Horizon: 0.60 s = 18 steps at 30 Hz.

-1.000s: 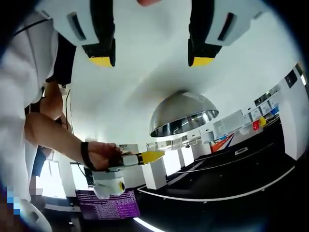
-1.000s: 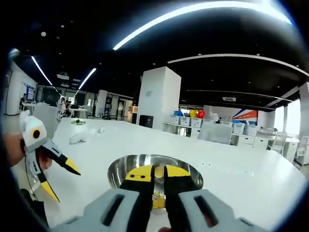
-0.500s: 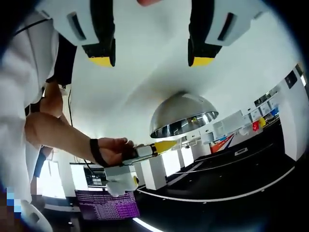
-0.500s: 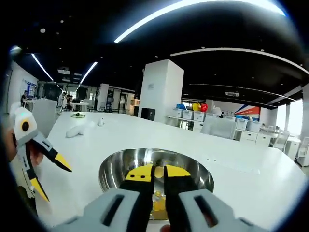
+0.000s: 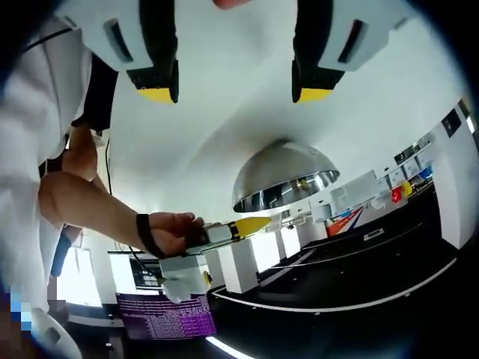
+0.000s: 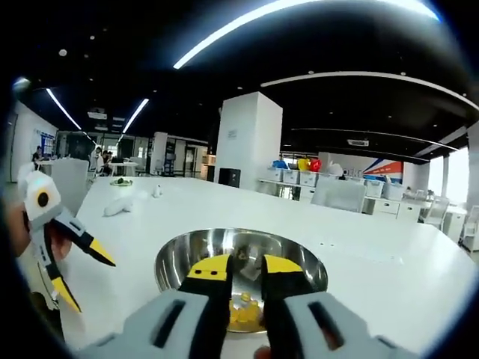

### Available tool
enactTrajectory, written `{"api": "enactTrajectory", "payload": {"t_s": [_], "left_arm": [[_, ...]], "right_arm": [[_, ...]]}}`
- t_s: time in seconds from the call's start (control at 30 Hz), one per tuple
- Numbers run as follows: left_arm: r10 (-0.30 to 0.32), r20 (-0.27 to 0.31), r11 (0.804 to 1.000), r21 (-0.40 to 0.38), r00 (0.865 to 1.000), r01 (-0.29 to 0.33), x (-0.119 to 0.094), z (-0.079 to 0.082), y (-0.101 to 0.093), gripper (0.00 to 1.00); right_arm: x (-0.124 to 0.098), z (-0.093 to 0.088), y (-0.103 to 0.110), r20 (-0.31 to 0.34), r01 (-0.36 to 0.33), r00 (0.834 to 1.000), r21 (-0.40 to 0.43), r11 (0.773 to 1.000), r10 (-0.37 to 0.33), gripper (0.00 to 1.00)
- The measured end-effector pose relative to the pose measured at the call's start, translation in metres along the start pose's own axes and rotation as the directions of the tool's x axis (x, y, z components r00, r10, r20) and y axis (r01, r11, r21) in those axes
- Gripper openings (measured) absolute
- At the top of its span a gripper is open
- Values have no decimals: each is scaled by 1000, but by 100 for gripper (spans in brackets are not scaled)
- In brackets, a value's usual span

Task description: Pick up the QQ candy scattered on the table and place it into the stainless steel bowl on the table

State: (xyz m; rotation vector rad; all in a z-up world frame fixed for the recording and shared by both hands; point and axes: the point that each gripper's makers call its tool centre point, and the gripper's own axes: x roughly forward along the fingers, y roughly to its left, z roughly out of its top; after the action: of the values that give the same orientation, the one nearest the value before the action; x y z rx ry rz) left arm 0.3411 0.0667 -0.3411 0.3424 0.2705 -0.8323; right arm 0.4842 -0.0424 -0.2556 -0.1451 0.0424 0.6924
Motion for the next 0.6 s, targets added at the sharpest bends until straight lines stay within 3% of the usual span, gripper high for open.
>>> {"api": "enactTrajectory", "payload": {"t_s": [0.33, 0.6], "left_arm": [[18, 2, 1000, -4, 1000, -18, 0, 4, 7, 62], [25, 2, 1000, -5, 1000, -25, 1, 5, 9, 62]], "right_arm": [[-32, -7, -1, -40, -19, 999, 14, 1000, 20, 20], [-62, -2, 3, -23, -28, 999, -7, 1000, 28, 23]]}}
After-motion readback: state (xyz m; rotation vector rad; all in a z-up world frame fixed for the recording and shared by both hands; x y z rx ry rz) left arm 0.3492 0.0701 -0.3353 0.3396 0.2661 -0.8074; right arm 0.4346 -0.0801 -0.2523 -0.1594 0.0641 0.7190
